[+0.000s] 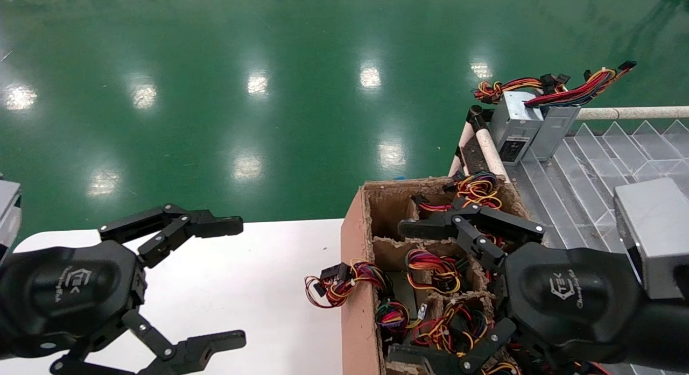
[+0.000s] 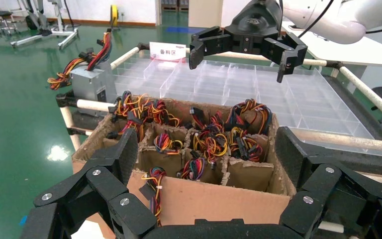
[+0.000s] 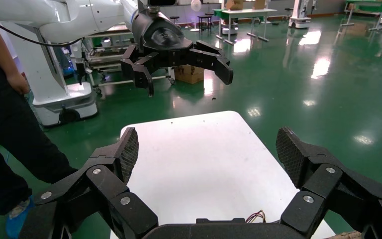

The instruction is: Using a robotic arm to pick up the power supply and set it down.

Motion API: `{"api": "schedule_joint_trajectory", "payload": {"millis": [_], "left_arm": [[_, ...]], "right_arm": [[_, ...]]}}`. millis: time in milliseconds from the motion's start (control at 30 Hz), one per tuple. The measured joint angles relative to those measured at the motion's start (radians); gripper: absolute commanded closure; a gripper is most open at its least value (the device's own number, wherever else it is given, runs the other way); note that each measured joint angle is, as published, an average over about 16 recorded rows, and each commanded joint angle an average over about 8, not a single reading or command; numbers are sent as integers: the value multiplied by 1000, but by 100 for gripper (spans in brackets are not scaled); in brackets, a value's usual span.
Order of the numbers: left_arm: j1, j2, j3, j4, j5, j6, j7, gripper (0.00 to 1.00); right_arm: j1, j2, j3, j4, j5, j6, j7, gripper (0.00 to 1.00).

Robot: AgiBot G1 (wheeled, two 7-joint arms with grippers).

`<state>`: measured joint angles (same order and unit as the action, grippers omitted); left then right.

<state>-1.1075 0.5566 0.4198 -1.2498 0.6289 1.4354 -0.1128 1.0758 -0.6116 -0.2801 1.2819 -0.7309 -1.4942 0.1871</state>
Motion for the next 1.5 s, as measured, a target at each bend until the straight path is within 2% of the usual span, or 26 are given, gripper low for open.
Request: {"api": "schedule_joint_trajectory", "payload": {"millis": [33, 267, 300, 600, 967, 1000, 1233, 1267, 1500], "left_arm": [[0, 0, 0, 0, 0, 0, 0, 2], [0, 0, 0, 0, 0, 0, 0, 90], [0, 0, 0, 0, 0, 0, 0, 100], [0, 0, 0, 0, 0, 0, 0, 100], [0, 0, 0, 0, 0, 0, 0, 100], [0, 0, 0, 0, 0, 0, 0, 100], [0, 0, 0, 0, 0, 0, 0, 100], [0, 0, 0, 0, 0, 0, 0, 100], [0, 0, 0, 0, 0, 0, 0, 100]], "right_arm": [[0, 0, 0, 0, 0, 0, 0, 0], [0, 0, 0, 0, 0, 0, 0, 0], [0, 0, 0, 0, 0, 0, 0, 0], [6, 10, -8, 7, -38, 17, 1, 0], [44, -3, -65, 3, -224, 77, -22, 1], [50, -10, -74, -1, -244, 80, -25, 9], [106, -67, -138, -50, -360, 65, -41, 95], [114, -75, -147, -59, -373, 61, -42, 100], [166, -122, -195, -125, -440, 22, -50, 100]]}}
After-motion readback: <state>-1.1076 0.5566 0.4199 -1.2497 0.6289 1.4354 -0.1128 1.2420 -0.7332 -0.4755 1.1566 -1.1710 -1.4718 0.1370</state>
